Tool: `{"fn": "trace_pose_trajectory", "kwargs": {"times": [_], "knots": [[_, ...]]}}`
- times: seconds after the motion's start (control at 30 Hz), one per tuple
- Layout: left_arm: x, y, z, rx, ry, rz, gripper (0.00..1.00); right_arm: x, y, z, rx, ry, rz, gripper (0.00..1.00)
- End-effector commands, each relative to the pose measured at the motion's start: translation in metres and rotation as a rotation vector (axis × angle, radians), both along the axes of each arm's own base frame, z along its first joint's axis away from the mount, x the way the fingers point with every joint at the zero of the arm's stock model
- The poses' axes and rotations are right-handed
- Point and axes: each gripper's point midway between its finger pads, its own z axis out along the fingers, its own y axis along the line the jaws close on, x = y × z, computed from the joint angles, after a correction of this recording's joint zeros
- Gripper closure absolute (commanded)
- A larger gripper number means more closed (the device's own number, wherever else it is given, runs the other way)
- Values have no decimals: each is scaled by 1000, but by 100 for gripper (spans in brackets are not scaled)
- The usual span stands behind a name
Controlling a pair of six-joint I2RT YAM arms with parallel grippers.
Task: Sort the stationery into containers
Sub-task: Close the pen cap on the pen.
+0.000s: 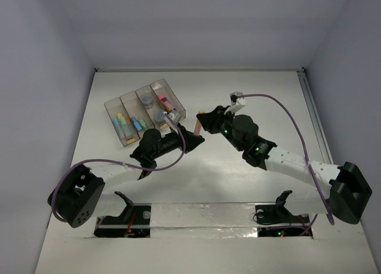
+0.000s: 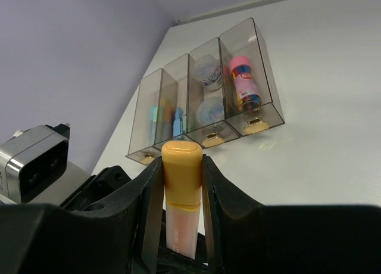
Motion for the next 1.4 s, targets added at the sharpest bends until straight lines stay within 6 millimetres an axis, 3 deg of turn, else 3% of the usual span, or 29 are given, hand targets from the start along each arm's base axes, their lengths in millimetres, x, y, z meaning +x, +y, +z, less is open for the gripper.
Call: {"fn": "trace_pose_trajectory", "kwargs": {"times": [0.0, 0.33, 0.63, 1.07, 1.33, 1.37], "knots": [[40, 8, 69, -129, -157, 157, 100, -37, 18, -32, -55, 84, 154, 100], [51, 2, 92, -144, -199, 168, 100, -80, 25, -86, -58, 288, 319, 100], [55, -1, 109, -145, -228, 164, 100, -90, 15, -95, -123, 311, 340, 100], [59, 4, 207, -199, -416, 201, 100, -115, 18, -138, -215, 399, 362, 100], [68, 15, 230, -194, -458, 242, 100, -125, 8, -144, -194, 412, 333, 100], [68, 15, 227, -195, -452, 239, 100, -116, 1, -144, -197, 411, 265, 100]]}}
